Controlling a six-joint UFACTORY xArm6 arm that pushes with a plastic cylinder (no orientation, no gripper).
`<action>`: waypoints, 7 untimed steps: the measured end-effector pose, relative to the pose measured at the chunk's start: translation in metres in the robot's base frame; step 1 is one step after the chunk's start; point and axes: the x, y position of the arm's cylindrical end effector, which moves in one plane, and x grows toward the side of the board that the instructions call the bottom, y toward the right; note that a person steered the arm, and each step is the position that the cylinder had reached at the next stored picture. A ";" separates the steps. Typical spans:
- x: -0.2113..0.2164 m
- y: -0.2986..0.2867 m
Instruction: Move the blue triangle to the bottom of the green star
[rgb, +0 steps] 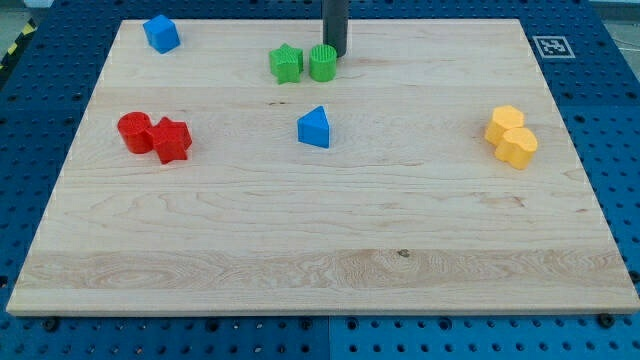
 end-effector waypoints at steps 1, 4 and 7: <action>0.005 0.030; 0.068 0.025; 0.105 0.038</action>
